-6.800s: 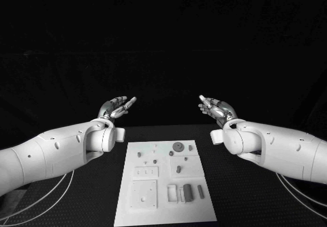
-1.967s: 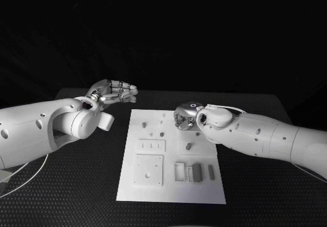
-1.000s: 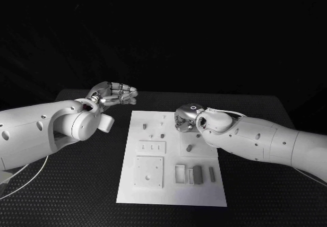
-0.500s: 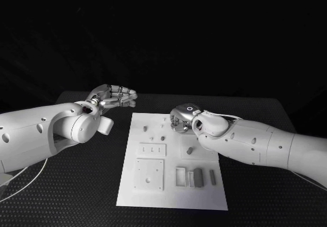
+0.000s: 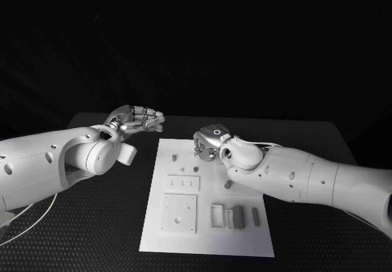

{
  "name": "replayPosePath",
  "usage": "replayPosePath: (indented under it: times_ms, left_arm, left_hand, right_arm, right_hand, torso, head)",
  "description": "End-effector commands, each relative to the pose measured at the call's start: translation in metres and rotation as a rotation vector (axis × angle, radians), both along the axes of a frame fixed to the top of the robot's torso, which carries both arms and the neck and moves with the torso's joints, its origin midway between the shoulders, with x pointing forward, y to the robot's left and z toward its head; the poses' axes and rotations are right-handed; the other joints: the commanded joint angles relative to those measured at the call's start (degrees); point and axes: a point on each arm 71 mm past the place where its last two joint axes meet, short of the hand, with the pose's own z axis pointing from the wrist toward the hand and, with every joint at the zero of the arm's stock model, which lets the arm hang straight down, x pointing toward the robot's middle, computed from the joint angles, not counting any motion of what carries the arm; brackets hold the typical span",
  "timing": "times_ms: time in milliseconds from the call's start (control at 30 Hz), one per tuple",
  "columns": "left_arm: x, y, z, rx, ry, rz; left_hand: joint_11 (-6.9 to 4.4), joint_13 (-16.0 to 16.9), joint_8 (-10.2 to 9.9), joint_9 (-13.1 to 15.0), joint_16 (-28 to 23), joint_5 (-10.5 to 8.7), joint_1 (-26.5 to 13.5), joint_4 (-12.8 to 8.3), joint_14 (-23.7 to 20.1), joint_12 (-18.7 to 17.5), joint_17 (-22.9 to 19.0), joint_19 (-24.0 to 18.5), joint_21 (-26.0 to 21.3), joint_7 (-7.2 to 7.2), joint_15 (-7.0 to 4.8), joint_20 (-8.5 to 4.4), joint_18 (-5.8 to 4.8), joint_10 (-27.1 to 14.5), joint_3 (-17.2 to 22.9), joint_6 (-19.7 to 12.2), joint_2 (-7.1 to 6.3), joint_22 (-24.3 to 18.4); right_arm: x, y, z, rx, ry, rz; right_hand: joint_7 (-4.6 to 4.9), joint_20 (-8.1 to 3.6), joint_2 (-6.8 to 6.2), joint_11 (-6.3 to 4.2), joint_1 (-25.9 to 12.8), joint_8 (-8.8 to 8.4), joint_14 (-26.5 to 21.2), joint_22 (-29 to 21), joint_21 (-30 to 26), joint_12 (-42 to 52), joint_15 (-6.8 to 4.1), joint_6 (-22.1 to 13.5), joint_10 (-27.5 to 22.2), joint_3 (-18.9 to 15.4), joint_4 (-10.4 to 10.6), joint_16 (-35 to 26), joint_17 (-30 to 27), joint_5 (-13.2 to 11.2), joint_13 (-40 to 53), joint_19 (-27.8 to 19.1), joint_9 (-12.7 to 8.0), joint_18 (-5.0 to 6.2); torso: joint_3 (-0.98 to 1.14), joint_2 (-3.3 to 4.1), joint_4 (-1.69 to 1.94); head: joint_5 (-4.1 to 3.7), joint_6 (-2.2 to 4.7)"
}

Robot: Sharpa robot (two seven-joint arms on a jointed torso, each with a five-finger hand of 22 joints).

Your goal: Assemble the parts on the task board

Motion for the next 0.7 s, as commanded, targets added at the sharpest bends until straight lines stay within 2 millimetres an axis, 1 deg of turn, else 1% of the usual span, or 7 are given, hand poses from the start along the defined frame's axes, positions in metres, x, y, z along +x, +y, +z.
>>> replayPosePath:
  times_ms: [33,100,200,433,533,600,700]
  left_arm:
    - [0.0,-0.004,0.001,-0.008,0.005,-0.022]
    - [-0.001,-0.004,0.001,-0.009,0.004,-0.022]
    - [0.0,-0.003,0.002,-0.01,0.002,-0.02]
    - [0.0,-0.004,0.002,-0.016,0.008,-0.021]
    - [0.001,-0.003,0.002,-0.024,0.017,-0.02]
    - [0.001,-0.003,0.002,-0.023,0.017,-0.018]
    - [0.001,-0.003,0.002,-0.022,0.016,-0.017]
  left_hand:
    - [0.38,-0.1,-0.4,-0.1,-0.3,-0.29,-0.6,-0.1,0.1,-0.3,0.1,-0.1,-0.3,1.38,-0.28,-0.13,-0.38,-0.2,0.2,-0.1,-0.07,-0.1]
    - [0.39,-0.1,-0.4,-0.1,-0.4,-0.3,-0.7,-0.1,0.1,-0.4,0.1,-0.1,-0.3,1.39,-0.27,-0.13,-0.39,-0.2,0.1,-0.1,-0.08,-0.1]
    - [0.4,-0.1,-0.5,-0.1,-0.4,-0.3,-0.7,-0.1,0.1,-0.4,0.1,-0.1,-0.3,1.4,-0.27,-0.13,-0.39,-0.2,0.2,-0.2,-0.07,-0.1]
    - [0.41,-0.1,-0.5,-0.1,-0.4,-0.3,-0.7,-0.1,0.1,-0.4,0.1,-0.1,-0.3,1.4,-0.27,-0.14,-0.39,-0.2,0.2,-0.2,-0.07,-0.1]
    - [0.43,-0.1,-0.5,-0.1,-0.4,-0.3,-0.7,-0.1,0.1,-0.4,0.1,-0.1,-0.3,1.41,-0.27,-0.13,-0.4,-0.2,0.2,-0.2,-0.07,-0.1]
    - [0.46,-0.1,-0.5,-0.2,-0.4,-0.32,-0.8,0.0,0.1,-0.5,0.1,-0.1,-0.3,1.44,-0.26,-0.13,-0.41,-0.3,0.1,-0.2,-0.07,-0.1]
    - [0.46,-0.1,-0.5,-0.2,-0.4,-0.33,-0.9,0.0,0.1,-0.5,0.1,-0.1,-0.3,1.44,-0.26,-0.13,-0.41,-0.3,0.1,-0.2,-0.07,-0.1]
  right_arm:
    - [-0.001,0.002,0.005,-0.01,-0.097,-0.003]
    - [0.0,0.004,0.005,-0.011,-0.096,-0.001]
    - [0.0,0.006,0.005,-0.012,-0.101,0.001]
    - [0.003,0.005,0.007,-0.023,-0.118,-0.014]
    - [0.005,0.004,0.01,-0.024,-0.114,-0.017]
    - [0.009,0.001,0.009,-0.03,-0.101,-0.029]
    - [0.012,-0.001,0.009,-0.039,-0.099,-0.037]
  right_hand:
    - [0.09,-0.22,-0.66,-0.07,-0.1,0.32,0.0,1.2,0.2,0.3,-0.53,0.4,0.5,0.5,0.1,0.4,-0.1,0.2,0.1,0.3,0.1,4.87]
    - [0.06,-0.22,-0.71,-0.09,0.0,0.32,0.0,1.2,0.3,0.3,-0.55,0.5,0.5,0.5,0.1,0.4,-0.1,0.2,0.1,0.3,0.1,4.87]
    - [0.04,-0.21,-0.73,-0.1,0.0,0.33,0.0,1.2,0.3,0.3,-0.56,0.5,0.6,0.5,0.1,0.4,-0.1,0.2,0.1,0.3,0.1,4.87]
    - [0.0,-0.19,-0.8,-0.15,0.0,0.34,0.0,1.2,0.4,0.3,-0.61,0.6,0.7,0.7,0.2,0.5,-0.1,0.2,0.2,0.4,0.2,4.87]
    - [-0.01,-0.17,-0.92,-0.17,-0.1,0.31,0.0,1.2,0.4,0.3,-0.62,0.7,0.7,0.7,0.3,0.5,-0.1,0.2,0.2,0.4,0.2,4.87]
    - [-0.01,-0.16,-0.93,-0.17,-0.1,0.3,0.0,1.2,0.4,0.3,-0.63,0.7,0.7,0.7,0.3,0.5,-0.1,0.2,0.2,0.4,0.2,4.87]
    - [-0.02,-0.16,-0.89,-0.18,-0.1,0.28,0.0,1.2,0.4,0.3,-0.63,0.7,0.8,0.8,0.3,0.5,-0.1,0.2,0.2,0.4,0.2,4.87]
  torso:
    - [-0.08,0.01,0.04]
    - [-0.1,0.05,0.07]
    - [-0.02,0.07,0.01]
    - [-0.12,0.08,0.19]
    - [-0.1,0.11,0.2]
    - [-0.05,0.14,0.1]
    - [0.03,0.07,0.0]
  head:
    - [-0.05,0.37]
    - [-0.06,0.5]
    - [0.04,0.7]
    - [-0.11,0.56]
    - [-0.13,0.63]
    - [-0.11,0.5]
    - [-0.04,0.72]
